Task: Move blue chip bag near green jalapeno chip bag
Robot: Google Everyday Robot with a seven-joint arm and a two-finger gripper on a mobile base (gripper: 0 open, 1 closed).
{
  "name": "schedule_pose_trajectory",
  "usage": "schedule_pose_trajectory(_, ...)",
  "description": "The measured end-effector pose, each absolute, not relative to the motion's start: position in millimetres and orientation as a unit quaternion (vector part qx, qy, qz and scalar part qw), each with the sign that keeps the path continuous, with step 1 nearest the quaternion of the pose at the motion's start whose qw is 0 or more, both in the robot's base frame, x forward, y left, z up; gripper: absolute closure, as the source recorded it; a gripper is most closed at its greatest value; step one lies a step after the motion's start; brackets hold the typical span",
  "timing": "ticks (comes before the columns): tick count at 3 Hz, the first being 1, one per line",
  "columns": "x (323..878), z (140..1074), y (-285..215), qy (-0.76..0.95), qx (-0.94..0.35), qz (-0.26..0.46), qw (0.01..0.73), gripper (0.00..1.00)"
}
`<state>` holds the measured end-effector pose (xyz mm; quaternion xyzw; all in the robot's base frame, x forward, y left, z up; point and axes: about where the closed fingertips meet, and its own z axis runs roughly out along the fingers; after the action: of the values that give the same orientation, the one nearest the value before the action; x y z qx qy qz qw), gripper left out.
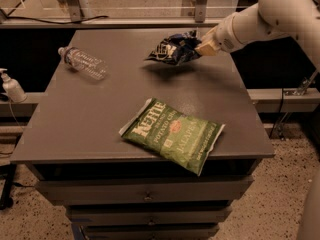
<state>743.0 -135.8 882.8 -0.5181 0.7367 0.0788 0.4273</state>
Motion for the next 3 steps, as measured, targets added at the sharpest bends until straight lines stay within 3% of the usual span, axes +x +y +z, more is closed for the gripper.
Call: schedule_pose_trajectory(3, 631.9, 878.6, -198.0, 0.761, -0.520, 0.038, 0.386, 1.00)
